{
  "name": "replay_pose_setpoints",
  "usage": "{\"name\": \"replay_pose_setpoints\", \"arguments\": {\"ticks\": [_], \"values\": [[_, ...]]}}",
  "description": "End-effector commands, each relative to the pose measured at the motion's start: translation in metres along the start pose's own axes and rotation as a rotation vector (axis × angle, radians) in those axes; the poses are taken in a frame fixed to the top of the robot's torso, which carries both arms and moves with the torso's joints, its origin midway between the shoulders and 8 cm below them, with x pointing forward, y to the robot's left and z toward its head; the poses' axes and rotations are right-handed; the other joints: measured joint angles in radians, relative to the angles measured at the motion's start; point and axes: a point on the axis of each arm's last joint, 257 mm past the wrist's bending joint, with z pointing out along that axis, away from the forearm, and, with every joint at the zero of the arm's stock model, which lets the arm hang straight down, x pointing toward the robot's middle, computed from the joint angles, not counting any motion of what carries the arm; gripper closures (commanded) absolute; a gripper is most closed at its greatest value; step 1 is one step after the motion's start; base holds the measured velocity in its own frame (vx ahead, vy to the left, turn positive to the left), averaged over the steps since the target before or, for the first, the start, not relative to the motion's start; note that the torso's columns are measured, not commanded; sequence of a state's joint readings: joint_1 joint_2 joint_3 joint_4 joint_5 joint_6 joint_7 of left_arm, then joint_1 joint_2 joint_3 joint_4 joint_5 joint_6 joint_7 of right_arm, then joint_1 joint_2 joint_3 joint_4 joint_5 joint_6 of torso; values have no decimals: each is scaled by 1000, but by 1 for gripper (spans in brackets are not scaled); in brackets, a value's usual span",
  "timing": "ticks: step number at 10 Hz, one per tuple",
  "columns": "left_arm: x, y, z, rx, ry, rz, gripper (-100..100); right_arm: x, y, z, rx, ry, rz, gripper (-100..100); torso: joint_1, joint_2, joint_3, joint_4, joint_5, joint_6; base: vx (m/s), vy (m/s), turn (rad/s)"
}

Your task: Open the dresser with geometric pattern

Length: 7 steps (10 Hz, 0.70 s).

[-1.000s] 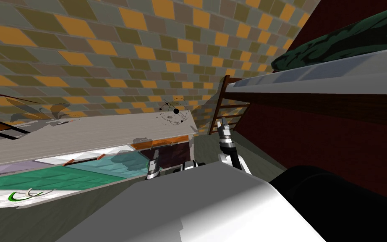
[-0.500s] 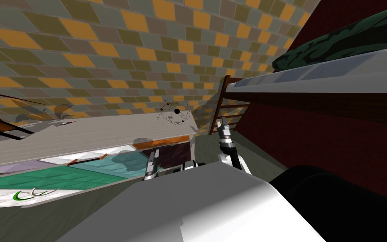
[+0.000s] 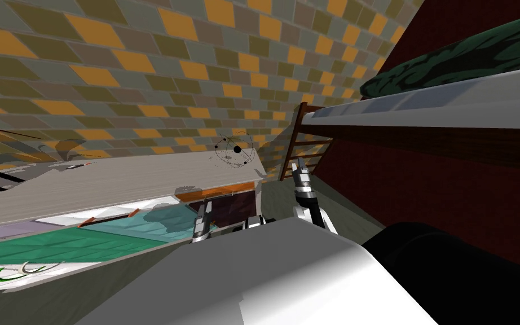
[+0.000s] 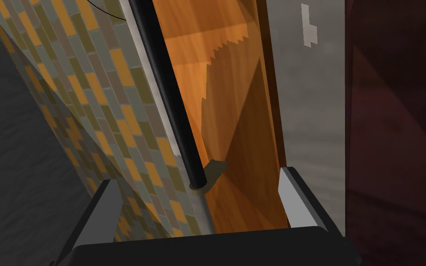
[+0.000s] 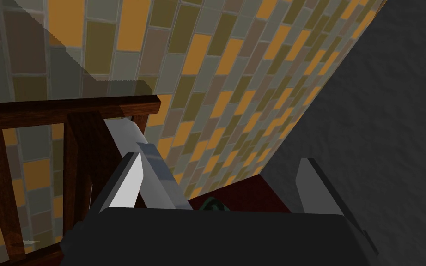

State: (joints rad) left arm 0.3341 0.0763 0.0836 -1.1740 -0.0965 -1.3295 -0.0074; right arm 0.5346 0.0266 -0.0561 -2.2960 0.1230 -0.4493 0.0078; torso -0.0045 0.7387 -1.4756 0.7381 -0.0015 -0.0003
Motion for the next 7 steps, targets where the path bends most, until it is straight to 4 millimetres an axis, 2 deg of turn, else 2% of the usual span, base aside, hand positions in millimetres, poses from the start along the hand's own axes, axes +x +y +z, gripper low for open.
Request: {"name": "replay_pose_setpoints", "arguments": {"ticks": [1,2,3,4,6,7], "values": [[-30,9,-8,-16,-7,12,-100,0,0,0,0,0,0,0,1,0,0,0,1,1,-10,-101,-76],[-54,11,-7,-9,-10,20,-100,0,0,0,0,0,0,0,5,0,0,0,2,0,-10,-117,-128],[-57,16,-13,-28,-16,24,-100,0,0,0,0,0,0,0,5,-1,0,0,2,1,-8,-105,-74],[-81,14,-9,-10,-20,32,-100,0,0,0,0,0,0,0,5,-1,0,0,2,0,-22,-119,-154],[-85,21,-17,-37,-29,37,-100,0,0,0,0,0,0,0,6,0,0,0,2,0,-10,-63,-23],[-113,18,-14,-22,-42,51,-100,0,0,0,0,0,0,0,8,-1,-1,0,3,0,-11,-67,-153]]}}
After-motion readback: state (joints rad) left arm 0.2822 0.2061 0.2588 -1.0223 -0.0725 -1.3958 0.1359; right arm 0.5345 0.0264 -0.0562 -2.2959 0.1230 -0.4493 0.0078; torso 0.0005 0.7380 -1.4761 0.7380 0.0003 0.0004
